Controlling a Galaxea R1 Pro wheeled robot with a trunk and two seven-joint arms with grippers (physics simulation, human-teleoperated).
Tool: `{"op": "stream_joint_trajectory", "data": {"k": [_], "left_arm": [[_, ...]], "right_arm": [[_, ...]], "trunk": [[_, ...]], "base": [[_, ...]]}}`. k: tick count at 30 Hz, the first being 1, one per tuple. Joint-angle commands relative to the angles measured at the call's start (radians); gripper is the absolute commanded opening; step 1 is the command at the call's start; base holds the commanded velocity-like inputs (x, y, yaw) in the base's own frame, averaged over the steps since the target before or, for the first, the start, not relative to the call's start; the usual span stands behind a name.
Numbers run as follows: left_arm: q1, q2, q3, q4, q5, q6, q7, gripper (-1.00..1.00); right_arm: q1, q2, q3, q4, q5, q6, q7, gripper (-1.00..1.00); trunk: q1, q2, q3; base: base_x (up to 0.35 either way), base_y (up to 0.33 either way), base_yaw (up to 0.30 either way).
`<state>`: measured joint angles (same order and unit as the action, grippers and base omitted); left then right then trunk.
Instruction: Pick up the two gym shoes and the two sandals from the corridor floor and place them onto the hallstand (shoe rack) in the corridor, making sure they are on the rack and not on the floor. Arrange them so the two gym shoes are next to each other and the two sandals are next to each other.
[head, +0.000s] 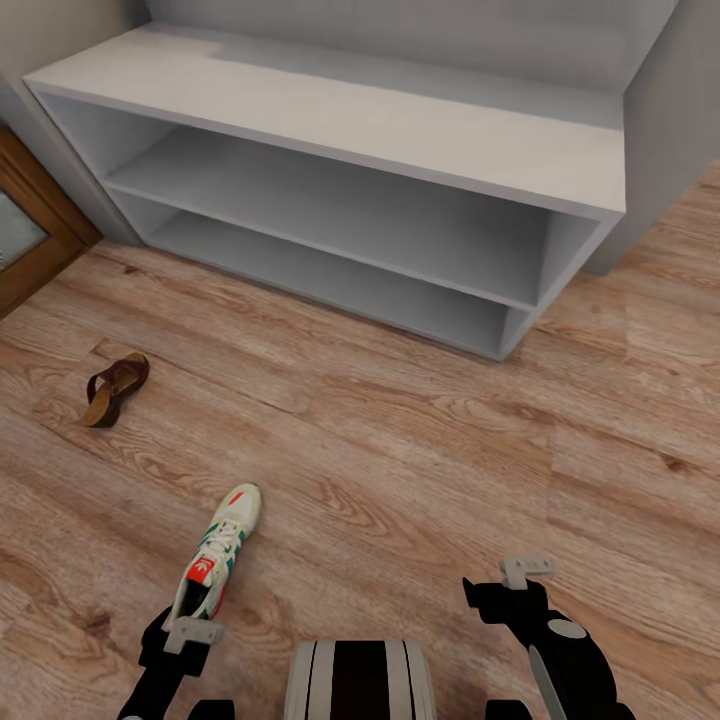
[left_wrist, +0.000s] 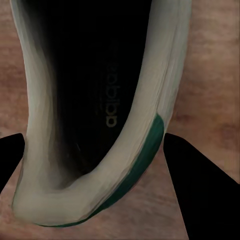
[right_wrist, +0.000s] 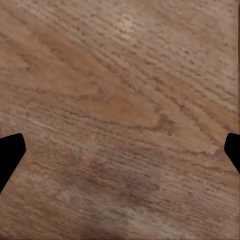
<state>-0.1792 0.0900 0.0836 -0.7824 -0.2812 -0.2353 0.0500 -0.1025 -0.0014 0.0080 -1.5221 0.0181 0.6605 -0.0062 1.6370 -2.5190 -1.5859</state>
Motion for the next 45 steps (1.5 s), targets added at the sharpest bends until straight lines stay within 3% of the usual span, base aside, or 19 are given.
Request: {"op": "stream_joint_trajectory", "data": {"k": [1, 10, 17, 21, 26, 32, 34, 38, 41, 45], "left_arm": [[0.0, -0.001, 0.001, 0.0, -0.011, -0.003, 0.005, -1.0], [0.0, -0.002, 0.004, -0.048, -0.012, -0.002, 0.006, -1.0], [0.0, -0.006, 0.006, -0.222, -0.011, 0.012, 0.006, -1.0], [0.001, -0.008, 0.007, -0.271, -0.009, 0.097, 0.005, -1.0], [0.001, -0.008, 0.007, -0.371, -0.001, 0.289, 0.004, -1.0], [0.034, -0.013, 0.005, -0.499, 0.007, 0.357, -0.002, -1.0], [0.048, -0.029, 0.004, -0.541, 0.009, 0.363, -0.004, -1.0], [0.09, -0.087, 0.0, -0.648, 0.01, 0.368, -0.005, -1.0], [0.122, -0.108, -0.009, -0.701, 0.01, 0.368, -0.006, -1.0], [0.139, -0.117, -0.029, -0.724, 0.029, 0.372, -0.01, -1.0]], "right_arm": [[0.0, 0.0, 0.001, -0.001, 0.002, 0.005, 0.0, 1.0], [0.0, 0.0, -0.002, -0.001, 0.001, 0.004, 0.0, 1.0], [0.001, 0.0, -0.005, -0.001, -0.001, 0.004, 0.0, 1.0], [0.001, 0.0, -0.005, -0.001, -0.001, 0.004, -0.001, 1.0], [0.003, 0.0, -0.006, -0.001, 0.0, 0.004, 0.0, 1.0], [0.006, -0.001, -0.006, -0.001, 0.0, 0.004, 0.0, 1.0], [0.007, -0.001, -0.006, -0.001, 0.0, 0.004, 0.001, 1.0], [0.008, -0.002, -0.006, -0.001, 0.0, -0.003, 0.001, 1.0], [0.012, -0.002, -0.006, -0.001, 0.0, -0.006, 0.001, 1.0], [0.015, -0.002, -0.006, -0.001, 0.001, -0.007, 0.003, 1.0]], "trunk": [[-0.001, 0.0, 0.004], [-0.005, 0.002, 0.038], [-0.008, 0.004, 0.065], [-0.01, 0.005, 0.081], [-0.012, 0.006, 0.1], [-0.015, 0.007, 0.123], [-0.015, 0.008, 0.131], [-0.017, 0.009, 0.147], [-0.019, 0.009, 0.158], [-0.02, 0.01, 0.174]], "base": [[0.0, 0.0, 0.0], [0.0, 0.0, 0.0], [0.0, 0.0, 0.0], [0.0, 0.0, 0.0], [0.0, 0.0, 0.0], [0.0, 0.0, 0.0], [0.0, 0.0, 0.0], [0.0, 0.0, 0.0], [0.0, 0.0, 0.0], [0.0, 0.0, 0.0]]}}
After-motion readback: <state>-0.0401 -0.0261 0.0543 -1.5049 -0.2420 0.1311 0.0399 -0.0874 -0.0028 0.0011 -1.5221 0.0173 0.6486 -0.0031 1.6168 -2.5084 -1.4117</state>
